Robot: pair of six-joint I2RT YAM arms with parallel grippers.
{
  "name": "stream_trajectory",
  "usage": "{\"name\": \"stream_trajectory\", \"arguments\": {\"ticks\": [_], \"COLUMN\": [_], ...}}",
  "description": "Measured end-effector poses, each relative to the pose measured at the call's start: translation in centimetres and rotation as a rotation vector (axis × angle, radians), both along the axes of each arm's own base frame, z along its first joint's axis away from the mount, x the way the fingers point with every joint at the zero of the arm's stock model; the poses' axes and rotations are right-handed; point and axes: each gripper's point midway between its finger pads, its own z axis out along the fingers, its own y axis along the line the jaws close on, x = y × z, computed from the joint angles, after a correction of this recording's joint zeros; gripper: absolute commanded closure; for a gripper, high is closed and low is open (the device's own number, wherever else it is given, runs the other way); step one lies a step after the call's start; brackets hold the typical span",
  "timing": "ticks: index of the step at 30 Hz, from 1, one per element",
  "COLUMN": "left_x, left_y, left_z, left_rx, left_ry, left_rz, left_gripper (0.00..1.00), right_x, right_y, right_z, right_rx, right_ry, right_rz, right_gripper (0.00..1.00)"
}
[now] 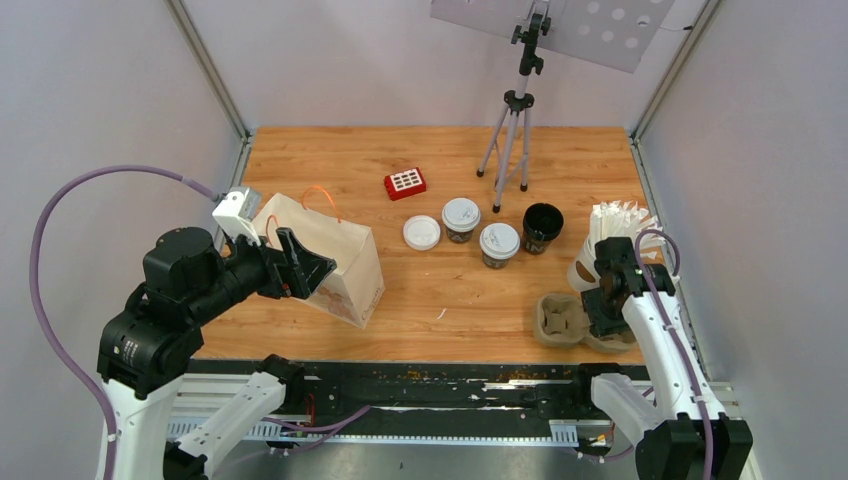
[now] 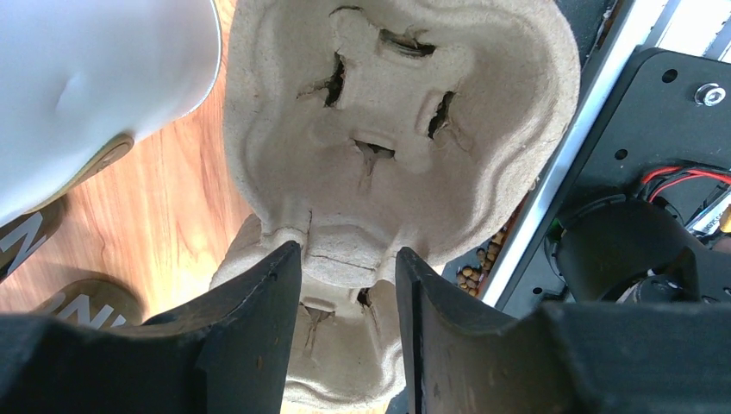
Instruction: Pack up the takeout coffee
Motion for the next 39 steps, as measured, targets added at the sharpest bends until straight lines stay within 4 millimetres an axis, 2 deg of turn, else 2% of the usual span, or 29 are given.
{"name": "stream_trajectory", "arguments": {"ticks": [20,39], "left_x": [-0.4,-1.3], "left_y": [0.5,1.0], "left_z": [-0.2,-0.2], "left_rx": [0.004,-0.015], "left_ry": [0.003,0.007], "left_rz": [0.019,0.040], "left_gripper": [0.00,0.00], "right_x": [0.6,0.3], "right_y": [-0.3,-0.1], "right_z": [-0.3,-0.4], "right_rx": [0.020,0.032], "right_ry": [0.002,0.041], "right_rz": [-0.022,-0.004], "right_gripper": [0.55,0.64]}}
